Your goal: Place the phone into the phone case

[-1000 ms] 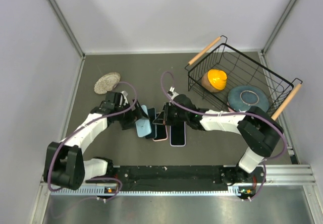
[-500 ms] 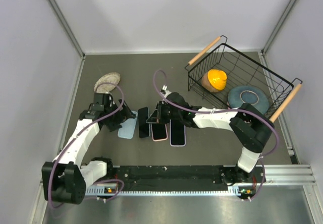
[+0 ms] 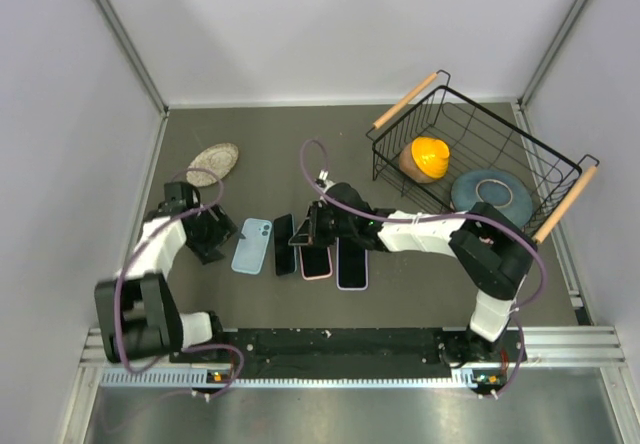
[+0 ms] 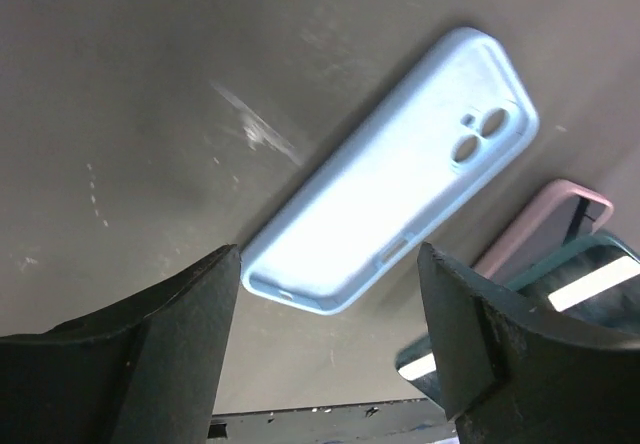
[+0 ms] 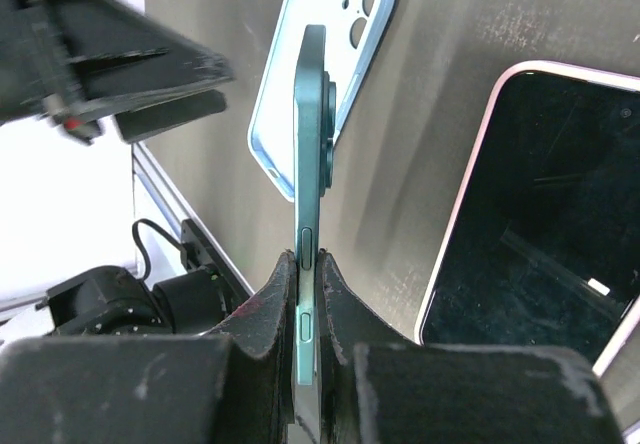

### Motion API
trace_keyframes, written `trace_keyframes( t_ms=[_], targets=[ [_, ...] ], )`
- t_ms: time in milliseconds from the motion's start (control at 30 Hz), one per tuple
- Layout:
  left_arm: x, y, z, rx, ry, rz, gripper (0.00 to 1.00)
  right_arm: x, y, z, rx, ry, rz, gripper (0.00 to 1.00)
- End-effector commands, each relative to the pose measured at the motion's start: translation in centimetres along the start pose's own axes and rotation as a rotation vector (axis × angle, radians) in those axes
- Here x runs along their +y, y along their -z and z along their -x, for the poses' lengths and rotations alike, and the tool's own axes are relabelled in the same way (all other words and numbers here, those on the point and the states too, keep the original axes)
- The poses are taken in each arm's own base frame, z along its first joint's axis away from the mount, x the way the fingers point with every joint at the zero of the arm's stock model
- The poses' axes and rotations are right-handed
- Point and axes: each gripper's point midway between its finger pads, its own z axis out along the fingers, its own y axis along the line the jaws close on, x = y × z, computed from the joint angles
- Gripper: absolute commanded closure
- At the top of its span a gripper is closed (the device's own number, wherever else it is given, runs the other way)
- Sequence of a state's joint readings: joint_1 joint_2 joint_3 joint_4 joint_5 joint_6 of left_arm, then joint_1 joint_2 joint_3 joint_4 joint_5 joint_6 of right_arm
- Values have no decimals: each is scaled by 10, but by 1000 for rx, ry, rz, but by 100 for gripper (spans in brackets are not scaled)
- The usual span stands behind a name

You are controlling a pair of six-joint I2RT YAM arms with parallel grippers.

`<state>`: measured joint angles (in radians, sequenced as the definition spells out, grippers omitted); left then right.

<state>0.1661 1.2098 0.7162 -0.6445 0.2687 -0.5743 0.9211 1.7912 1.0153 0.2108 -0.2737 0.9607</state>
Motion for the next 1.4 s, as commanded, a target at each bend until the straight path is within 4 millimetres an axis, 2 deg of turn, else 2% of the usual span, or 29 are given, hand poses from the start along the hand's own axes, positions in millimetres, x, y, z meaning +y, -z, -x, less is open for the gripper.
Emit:
trace_keyframes(
  t_ms=[0,133,167,333,467,567,667,733,767,800,833,867,967,1033,1067,1133,1167,1267,1300,1367],
  targets=[
    [9,-19,12,86,-1,53,25,62,25,27,-89,74,144,100],
    [3,-34,5,147,19,-20,32,70,28,26,-75,71,176,100],
    [1,-37,-6,185,29,-53,35,70,29,25,-74,73,177,100],
    [2,-40,-26,211,44,-102,49,69,31,27,-81,89,160,100],
    [2,-36,-60,258,75,-164,53,72,27,29,-77,96,170,100],
    [-2,-29,-69,240,108,-215,50,73,22,26,-66,112,196,100],
    [-9,-16,-55,171,101,-206,39,72,18,26,-60,109,197,100],
    [-3,-11,-34,88,107,-130,39,75,14,28,-50,119,195,100],
    [-8,-3,-14,30,100,-112,41,78,10,31,-50,123,193,100],
    [-1,1,-9,24,119,-62,43,77,6,32,-44,124,185,100],
    [9,3,3,-24,122,15,48,76,3,32,-33,126,179,100],
    [7,9,20,-64,112,41,63,72,0,29,-6,123,155,100],
    [28,14,42,-147,129,189,100,76,-13,31,30,121,151,100],
    [28,9,47,-154,171,178,100,71,-17,33,17,115,132,100],
    [20,1,38,-99,176,130,100,72,-18,34,12,118,134,100],
    [14,-10,33,-69,182,77,100,65,-26,33,31,112,112,100],
    [12,-16,27,-33,193,55,100,70,-28,35,37,116,118,100],
    [12,-32,20,22,179,26,100,63,-39,27,89,100,103,100],
    [1,-33,13,70,166,-42,100,63,-41,26,98,95,107,100],
    [-3,-43,7,112,148,-89,100,59,-47,23,114,84,100,100]
  ],
)
